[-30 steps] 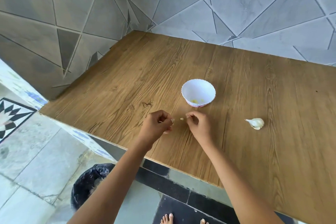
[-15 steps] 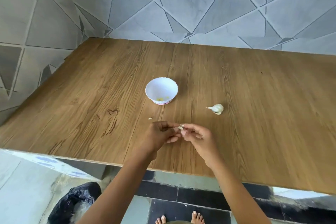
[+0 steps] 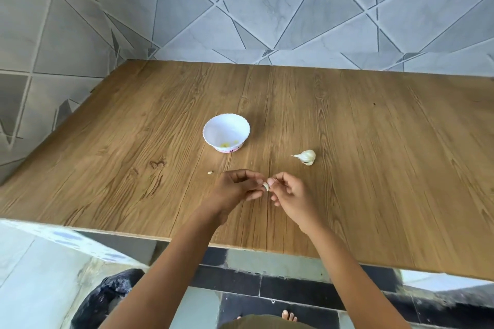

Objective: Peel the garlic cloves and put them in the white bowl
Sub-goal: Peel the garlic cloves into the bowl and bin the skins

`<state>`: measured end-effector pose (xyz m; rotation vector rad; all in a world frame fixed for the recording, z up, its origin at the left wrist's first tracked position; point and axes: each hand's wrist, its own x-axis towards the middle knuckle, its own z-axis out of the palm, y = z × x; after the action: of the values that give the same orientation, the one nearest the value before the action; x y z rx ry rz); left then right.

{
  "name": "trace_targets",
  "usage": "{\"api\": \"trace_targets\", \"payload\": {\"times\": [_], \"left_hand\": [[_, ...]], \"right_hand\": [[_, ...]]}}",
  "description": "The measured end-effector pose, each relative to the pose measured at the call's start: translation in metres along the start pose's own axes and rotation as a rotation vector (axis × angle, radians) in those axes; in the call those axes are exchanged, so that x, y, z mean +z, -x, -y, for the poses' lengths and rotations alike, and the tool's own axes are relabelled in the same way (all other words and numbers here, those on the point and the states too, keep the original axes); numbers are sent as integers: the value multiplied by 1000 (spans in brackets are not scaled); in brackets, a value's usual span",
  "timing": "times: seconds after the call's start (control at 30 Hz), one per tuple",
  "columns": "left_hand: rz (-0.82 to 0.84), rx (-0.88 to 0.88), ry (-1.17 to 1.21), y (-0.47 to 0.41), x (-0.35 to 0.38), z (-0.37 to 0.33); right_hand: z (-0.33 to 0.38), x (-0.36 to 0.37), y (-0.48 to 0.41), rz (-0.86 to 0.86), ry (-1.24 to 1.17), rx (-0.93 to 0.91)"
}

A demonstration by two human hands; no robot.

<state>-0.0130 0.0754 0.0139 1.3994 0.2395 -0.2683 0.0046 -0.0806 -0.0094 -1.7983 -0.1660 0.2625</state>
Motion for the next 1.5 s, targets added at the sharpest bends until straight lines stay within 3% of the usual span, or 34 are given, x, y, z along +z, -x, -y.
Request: {"api": "trace_targets", "payload": {"times": [0.17,0.33,0.47,0.63,0.73,0.93,1.07,1.13,1.3,1.37,1.5], "left_hand": [[-16,-18,36,2,4,-1],[-4,-21,82,4,0,0],[-24,-12,106,2,-2,0],[-48,-9,173,1,1,0],[-50,-13,140,3,4,1],[-79,74,-335,5,4,-4],[-65,60,-563,3,4,-5],[-93,40,-558,4,6,-2],[-100,-119,-221,9,10,5],[-93,-146,-112,9,8,6],[-56,-46,-75,10,2,6]], "right_hand": [[-8,3,-4,-5,194,-111],[-13,-4,-6,-170,175,-135],[-13,-9,-3,-194,187,-178],[0,-5,4,58,-225,23],[3,-1,6,36,-314,15],[-7,-4,3,56,-65,-88],[-16,1,2,-24,107,-185],[-18,5,4,-91,188,-260],[-20,9,7,-195,323,-403],[-17,7,6,-135,213,-330],[0,-6,6,92,-304,43]]}}
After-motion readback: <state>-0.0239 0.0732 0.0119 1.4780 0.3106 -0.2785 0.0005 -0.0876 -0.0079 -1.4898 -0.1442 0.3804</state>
